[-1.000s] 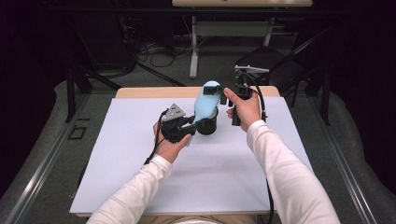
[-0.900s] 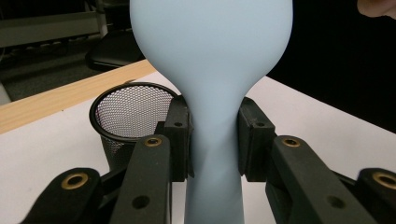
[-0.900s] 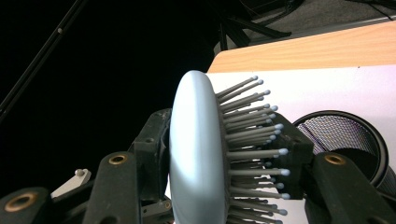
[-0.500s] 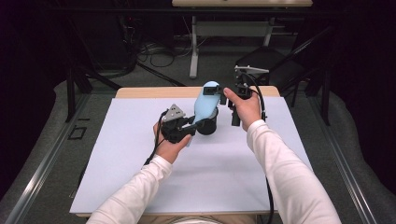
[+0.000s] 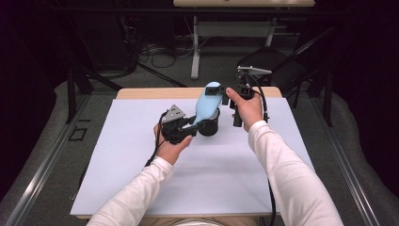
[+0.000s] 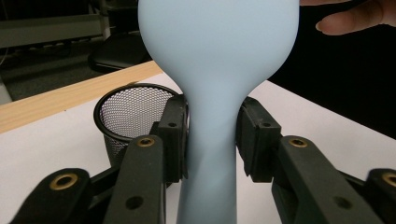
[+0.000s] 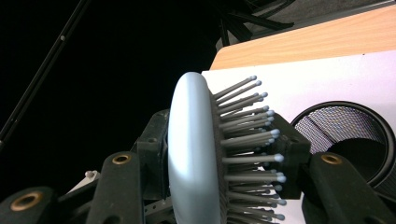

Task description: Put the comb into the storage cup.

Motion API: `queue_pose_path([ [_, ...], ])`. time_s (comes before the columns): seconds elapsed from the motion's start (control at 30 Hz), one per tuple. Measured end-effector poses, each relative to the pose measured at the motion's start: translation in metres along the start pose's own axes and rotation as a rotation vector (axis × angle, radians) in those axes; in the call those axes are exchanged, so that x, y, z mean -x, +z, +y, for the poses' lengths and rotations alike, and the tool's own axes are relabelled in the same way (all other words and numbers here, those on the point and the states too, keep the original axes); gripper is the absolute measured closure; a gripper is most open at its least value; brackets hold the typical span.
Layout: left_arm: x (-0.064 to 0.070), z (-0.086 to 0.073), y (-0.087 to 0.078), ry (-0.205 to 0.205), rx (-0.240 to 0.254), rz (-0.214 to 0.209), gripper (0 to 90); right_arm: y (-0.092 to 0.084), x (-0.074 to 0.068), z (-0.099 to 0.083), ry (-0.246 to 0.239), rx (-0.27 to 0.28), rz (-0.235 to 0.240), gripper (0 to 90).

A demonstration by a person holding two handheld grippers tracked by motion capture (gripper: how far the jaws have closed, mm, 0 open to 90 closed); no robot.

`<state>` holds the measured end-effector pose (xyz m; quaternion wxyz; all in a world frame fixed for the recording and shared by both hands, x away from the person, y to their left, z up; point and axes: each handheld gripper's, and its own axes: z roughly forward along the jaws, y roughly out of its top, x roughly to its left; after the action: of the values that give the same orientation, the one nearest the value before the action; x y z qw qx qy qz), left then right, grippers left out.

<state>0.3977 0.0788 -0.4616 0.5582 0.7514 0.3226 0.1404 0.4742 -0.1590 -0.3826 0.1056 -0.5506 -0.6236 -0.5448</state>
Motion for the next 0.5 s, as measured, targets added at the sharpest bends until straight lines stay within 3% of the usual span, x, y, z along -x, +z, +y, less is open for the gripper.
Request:
queue_pose_path([
  [0.5,-0.0002,-0.0002,-0.0034,-0.002,0.015,0.000,49.8,-0.0031,0.0035,0.0023,0.005,0.001,-0.004,49.4],
])
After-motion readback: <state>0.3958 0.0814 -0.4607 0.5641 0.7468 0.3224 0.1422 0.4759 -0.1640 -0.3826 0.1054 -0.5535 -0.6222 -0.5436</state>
